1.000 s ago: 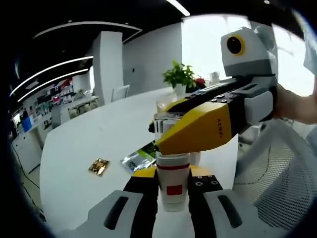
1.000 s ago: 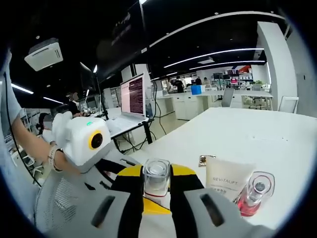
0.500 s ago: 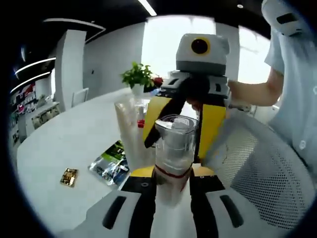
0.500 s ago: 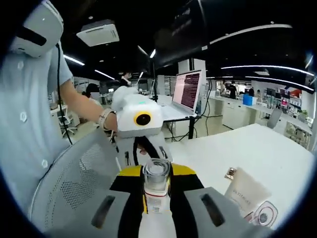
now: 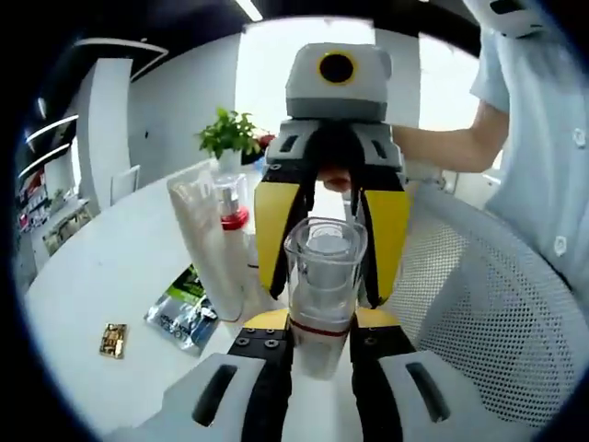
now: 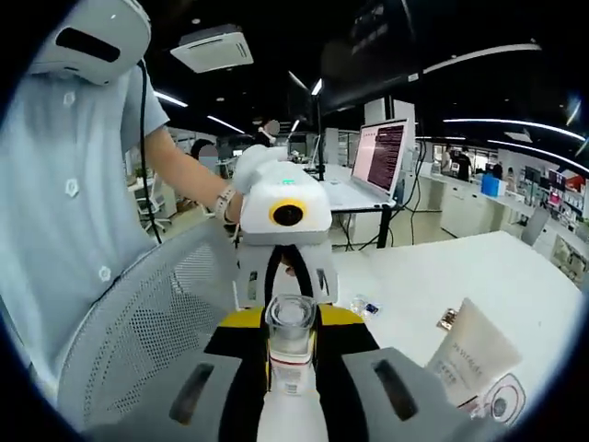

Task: Arrange the skincare products in the storage area until every visible bottle or jar stands upright without overlapping.

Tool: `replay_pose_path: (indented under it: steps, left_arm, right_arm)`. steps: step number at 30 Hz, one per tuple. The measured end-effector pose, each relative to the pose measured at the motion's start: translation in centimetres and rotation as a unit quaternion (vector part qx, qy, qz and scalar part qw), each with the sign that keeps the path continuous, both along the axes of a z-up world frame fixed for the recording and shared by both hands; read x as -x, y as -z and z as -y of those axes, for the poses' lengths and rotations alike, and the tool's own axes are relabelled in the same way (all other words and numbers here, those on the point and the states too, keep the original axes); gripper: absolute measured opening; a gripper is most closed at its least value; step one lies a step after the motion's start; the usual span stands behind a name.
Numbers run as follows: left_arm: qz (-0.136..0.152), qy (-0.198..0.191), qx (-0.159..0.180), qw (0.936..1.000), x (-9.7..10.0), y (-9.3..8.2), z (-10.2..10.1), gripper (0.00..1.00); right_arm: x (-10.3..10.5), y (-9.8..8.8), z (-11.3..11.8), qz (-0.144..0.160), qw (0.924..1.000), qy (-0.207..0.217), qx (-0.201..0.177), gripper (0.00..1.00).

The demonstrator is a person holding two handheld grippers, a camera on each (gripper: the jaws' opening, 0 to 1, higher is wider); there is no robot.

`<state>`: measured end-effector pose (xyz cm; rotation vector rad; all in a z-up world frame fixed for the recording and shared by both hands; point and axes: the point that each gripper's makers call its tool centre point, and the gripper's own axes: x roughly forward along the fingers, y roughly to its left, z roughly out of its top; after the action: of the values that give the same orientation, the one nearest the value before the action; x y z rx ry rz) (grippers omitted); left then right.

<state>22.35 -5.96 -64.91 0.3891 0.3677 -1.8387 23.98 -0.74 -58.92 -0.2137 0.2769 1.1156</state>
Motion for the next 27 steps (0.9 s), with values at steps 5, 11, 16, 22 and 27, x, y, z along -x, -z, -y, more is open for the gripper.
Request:
replay_pose_path:
  steps: [5, 11, 16, 22, 27]
  left_arm:
    - [-0.008, -0.05, 0.011, 0.9986, -1.4, 0.1, 1.0, 0.19]
    - [0.004, -0.097, 0.005, 0.9952, -3.0, 1.5, 1.9, 0.18]
    - [-0.015, -0.102, 0.008, 0.9947, -3.1, 2.2, 2.7, 0.18]
    - [-0.017, -0.102, -0.006, 0.9946, -3.4, 3.7, 3.2, 0.18]
    - [-0.024, -0.108, -0.004, 0.9939, -3.7, 4.3, 3.5, 0.19]
  right_arm:
    - [-1.8, 0.2, 1.5, -0.002, 0.9954, 0.094, -0.016, 0.2]
    - [-2.7, 1.6, 3.6, 0.014, 0.9827, 0.183, 0.029, 0.26]
    - [-2.8, 1.4, 4.8, 0.003, 0.9742, 0.225, -0.011, 0.25]
    - [-2.3, 0.3, 5.8, 0.02, 0.9702, 0.241, -0.018, 0.25]
    - [-1.5, 0.1, 7.6, 0.019, 0.9667, 0.254, -0.021, 0.25]
